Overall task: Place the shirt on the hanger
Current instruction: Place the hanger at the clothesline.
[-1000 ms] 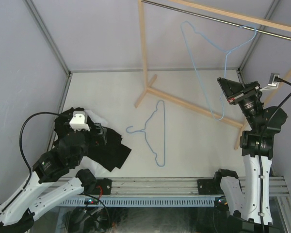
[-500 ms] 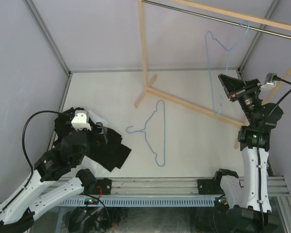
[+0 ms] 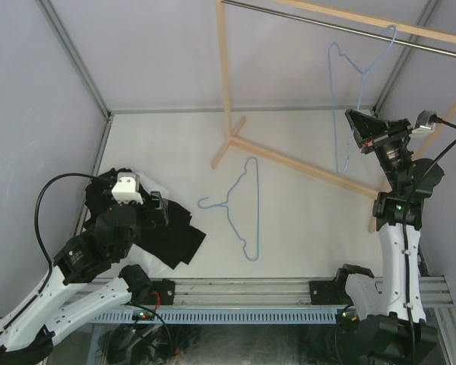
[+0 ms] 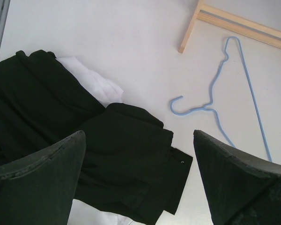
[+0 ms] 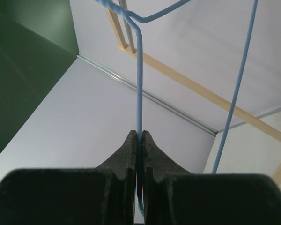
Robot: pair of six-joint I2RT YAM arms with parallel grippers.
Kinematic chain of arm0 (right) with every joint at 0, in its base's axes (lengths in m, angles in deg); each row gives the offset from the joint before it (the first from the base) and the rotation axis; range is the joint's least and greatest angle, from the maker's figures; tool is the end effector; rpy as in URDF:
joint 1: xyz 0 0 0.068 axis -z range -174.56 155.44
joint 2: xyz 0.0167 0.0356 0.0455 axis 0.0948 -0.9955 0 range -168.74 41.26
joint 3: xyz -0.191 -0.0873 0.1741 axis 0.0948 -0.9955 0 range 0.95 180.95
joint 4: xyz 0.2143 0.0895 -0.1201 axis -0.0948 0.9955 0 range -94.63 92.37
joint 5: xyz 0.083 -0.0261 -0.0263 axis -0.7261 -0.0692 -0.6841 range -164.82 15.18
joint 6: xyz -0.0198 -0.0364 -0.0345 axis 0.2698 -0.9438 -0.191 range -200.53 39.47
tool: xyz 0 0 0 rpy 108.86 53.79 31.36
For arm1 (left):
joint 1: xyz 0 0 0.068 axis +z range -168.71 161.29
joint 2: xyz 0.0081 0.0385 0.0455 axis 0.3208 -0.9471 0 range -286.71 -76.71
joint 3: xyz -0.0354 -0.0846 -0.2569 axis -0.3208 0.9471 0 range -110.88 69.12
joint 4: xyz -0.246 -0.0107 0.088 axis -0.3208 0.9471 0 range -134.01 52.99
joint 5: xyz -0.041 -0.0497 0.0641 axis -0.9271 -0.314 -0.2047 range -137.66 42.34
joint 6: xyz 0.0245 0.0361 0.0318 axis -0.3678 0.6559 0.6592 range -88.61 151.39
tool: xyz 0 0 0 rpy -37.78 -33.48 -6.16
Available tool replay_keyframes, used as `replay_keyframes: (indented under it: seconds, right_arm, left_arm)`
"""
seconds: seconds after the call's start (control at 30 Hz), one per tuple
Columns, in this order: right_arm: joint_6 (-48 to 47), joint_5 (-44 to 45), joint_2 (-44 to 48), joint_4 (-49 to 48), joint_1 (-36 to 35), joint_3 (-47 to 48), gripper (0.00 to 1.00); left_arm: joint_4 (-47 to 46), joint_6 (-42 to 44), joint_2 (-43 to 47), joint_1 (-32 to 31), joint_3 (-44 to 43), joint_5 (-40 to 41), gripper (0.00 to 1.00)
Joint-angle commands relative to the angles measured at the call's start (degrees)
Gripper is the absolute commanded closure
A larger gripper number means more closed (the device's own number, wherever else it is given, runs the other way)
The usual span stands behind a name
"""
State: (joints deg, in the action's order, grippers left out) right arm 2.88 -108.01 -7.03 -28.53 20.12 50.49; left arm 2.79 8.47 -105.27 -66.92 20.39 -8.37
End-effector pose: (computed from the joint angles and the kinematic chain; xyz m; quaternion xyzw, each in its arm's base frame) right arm 0.1810 -0.0273 0.4201 0.2301 0.5189 0.5830 0.5813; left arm 0.0756 -0.0508 0.3349 0.0031 0.8207 -0.0549 0.5688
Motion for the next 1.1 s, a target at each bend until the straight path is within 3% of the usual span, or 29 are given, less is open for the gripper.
replay_keyframes:
  seconds: [0.0,0.5,0.97,1.07]
  right_arm:
    - [0.9,-0.4,-1.4,-2.7,0.5,1.0,1.0]
    - [-4.4,1.0,-3.0,1.5,0.8,-0.4,1.0]
    - [-26.1,5.1,-7.5,-0.6,1.0,0.3,0.98]
    - [-27.9,4.8,-7.8,1.2,1.5,0.8,0.93]
  left_arm:
    - [-2.3,0.0,-0.6,0.3,0.6,0.7,0.0]
    - [-2.2,-0.4,-1.3,0.3,0.7,0.5,0.0]
    - [-2.3,0.1,-2.6,0.3,0.6,-0.2,0.0]
    - [-2.5,0.1,-2.4,0.3,0.7,-0.5,0.0]
